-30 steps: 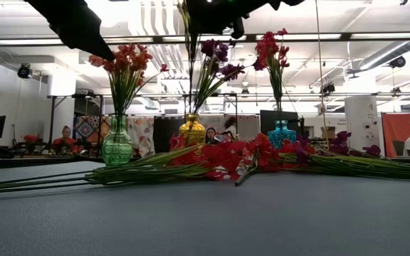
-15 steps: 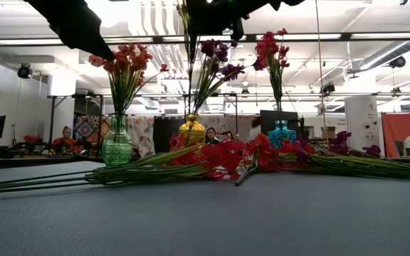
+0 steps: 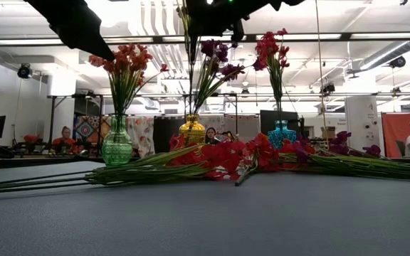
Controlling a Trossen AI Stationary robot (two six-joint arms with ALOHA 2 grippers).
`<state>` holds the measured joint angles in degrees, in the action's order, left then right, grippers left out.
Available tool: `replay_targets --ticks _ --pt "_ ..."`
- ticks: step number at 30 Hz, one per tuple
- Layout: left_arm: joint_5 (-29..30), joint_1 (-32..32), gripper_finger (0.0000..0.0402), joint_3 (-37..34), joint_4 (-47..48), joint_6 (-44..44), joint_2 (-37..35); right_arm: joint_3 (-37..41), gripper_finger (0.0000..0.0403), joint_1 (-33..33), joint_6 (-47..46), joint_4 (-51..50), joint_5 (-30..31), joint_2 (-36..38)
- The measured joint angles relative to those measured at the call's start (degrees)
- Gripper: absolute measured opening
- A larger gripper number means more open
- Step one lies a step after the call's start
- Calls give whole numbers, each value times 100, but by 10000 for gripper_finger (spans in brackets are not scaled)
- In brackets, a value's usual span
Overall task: Sort flowers into vase by color
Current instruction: Put the right violet flowers into the yellow vase
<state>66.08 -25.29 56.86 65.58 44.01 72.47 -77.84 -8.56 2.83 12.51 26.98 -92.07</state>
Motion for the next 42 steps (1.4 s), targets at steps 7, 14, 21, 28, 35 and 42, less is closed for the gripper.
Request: replay_targets --ticks 7,14,21,28,35,42 --pt "0 1 260 0 0 0 0 0 27 -22 -43 0 0 0" --pt "0 -1 260 0 0 0 2 13 66 -35 -92 -8 4 2" --pt "0 0 260 0 0 0 0 15 95 -37 -146 -11 17 2" --pt "0 0 260 0 1 0 1 17 118 -37 -146 -50 211 2" --pt "0 0 260 0 1 0 2 17 152 -37 -87 -72 220 2" --pt "0 0 260 0 2 0 2 17 196 -37 -72 -80 243 2"
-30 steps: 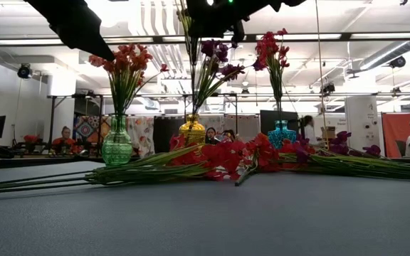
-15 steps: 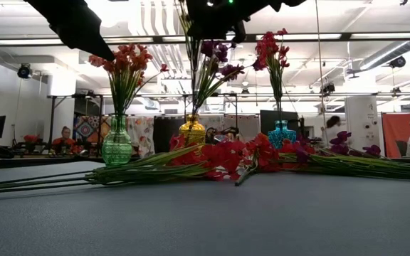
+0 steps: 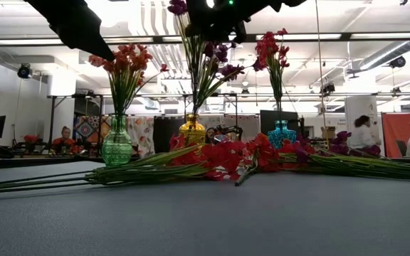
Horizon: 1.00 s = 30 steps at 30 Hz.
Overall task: Sort flowers into vase by color
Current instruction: Put the right violet flowers into the yellow vase, then put the bottom pink flowers into the blue vase
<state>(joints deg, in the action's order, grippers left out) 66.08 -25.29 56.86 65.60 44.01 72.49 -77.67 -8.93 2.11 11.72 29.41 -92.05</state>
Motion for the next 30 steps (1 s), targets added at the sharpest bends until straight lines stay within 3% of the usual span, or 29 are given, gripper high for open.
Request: replay_targets --ticks 6,20,30 --pt "0 0 260 0 0 0 0 0 222 2 -67 5 267 0" --pt "-1 1 260 0 -1 0 -1 0 284 43 -65 -119 238 85" --pt "-13 1 260 0 -8 0 0 -129 302 243 2 -260 201 214"
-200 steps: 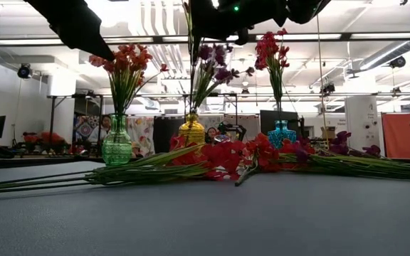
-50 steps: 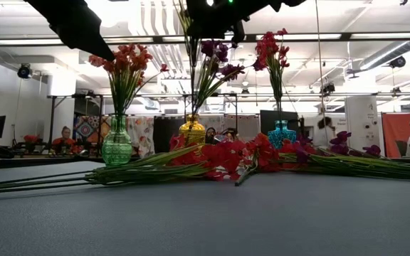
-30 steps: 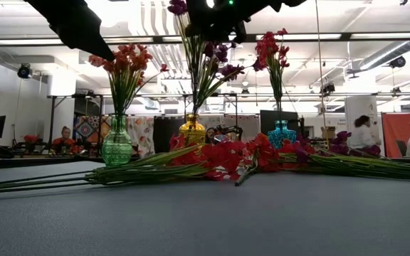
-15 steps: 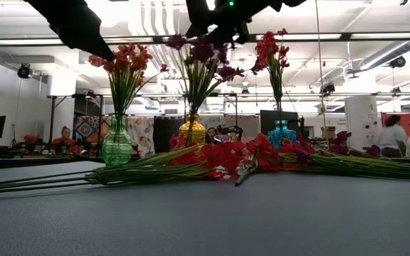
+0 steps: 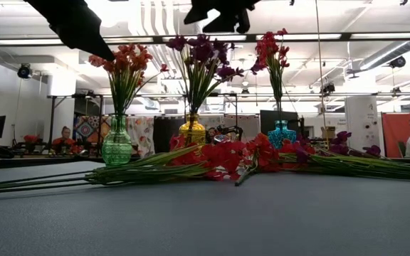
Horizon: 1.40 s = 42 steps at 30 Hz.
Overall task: Sort flowers into vase by color
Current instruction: Put the bottom pink flowers into the blue vase
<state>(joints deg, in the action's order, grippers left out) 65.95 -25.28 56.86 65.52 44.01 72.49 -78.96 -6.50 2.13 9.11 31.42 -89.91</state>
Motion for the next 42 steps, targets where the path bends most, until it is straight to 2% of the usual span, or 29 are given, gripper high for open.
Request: replay_targets --ticks 7,11,17,23,33,39,42 --pt "-105 0 260 0 -52 2 0 -293 297 372 239 -490 -11 164" --pt "-368 0 260 34 -172 -78 0 -596 298 656 140 -1355 -12 327" --pt "-877 0 260 151 -919 -627 0 -890 296 1147 -321 -2990 -17 587" --pt "-1312 0 260 157 -1571 -1172 0 -905 285 1662 -1201 -4436 -23 929" --pt "-1675 0 260 157 -1717 -980 0 -882 270 2351 -3376 -7002 -37 1011" --pt "-1770 0 260 157 -1725 -828 0 -606 261 2651 -3925 -7622 -58 789" --pt "-1790 0 260 157 -1725 -785 0 -367 257 2808 -3980 -7633 -339 772"
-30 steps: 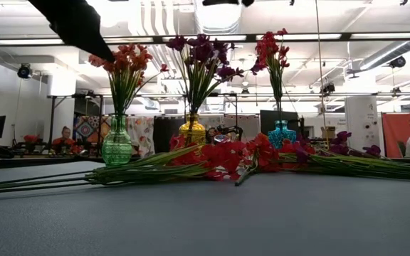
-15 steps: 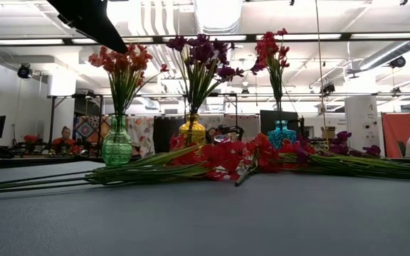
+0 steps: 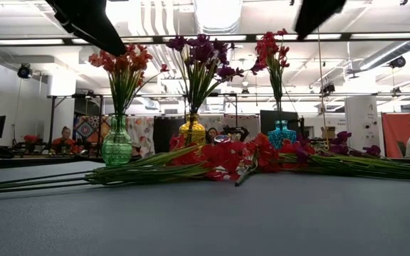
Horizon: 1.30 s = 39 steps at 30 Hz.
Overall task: Sort flowers into vase by color
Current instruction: Put the bottom pink flowers into the blue vase
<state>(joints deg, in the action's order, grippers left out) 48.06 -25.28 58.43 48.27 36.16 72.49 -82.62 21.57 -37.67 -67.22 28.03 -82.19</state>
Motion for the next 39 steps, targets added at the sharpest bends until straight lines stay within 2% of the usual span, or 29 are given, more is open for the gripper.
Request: replay_targets --ticks 9,14,19,23,32,35,39 --pt "-29 0 260 0 7 35 0 822 248 399 -820 -19 -1075 117" --pt "-29 0 260 -2 -53 37 0 1280 238 458 -1192 -55 -1179 188" --pt "-81 0 260 -4 -174 37 0 1697 233 456 -1295 243 -948 192" --pt "-80 0 260 -5 -177 37 0 2117 232 428 -1145 1076 -759 192" --pt "-69 0 260 -7 -314 -333 0 2921 230 49 -924 2933 343 66" --pt "-66 0 260 -7 -459 -468 0 3049 226 -120 -542 3563 290 -13" --pt "-204 -1 260 -7 -732 -381 130 3051 226 -208 -290 3659 258 -13"
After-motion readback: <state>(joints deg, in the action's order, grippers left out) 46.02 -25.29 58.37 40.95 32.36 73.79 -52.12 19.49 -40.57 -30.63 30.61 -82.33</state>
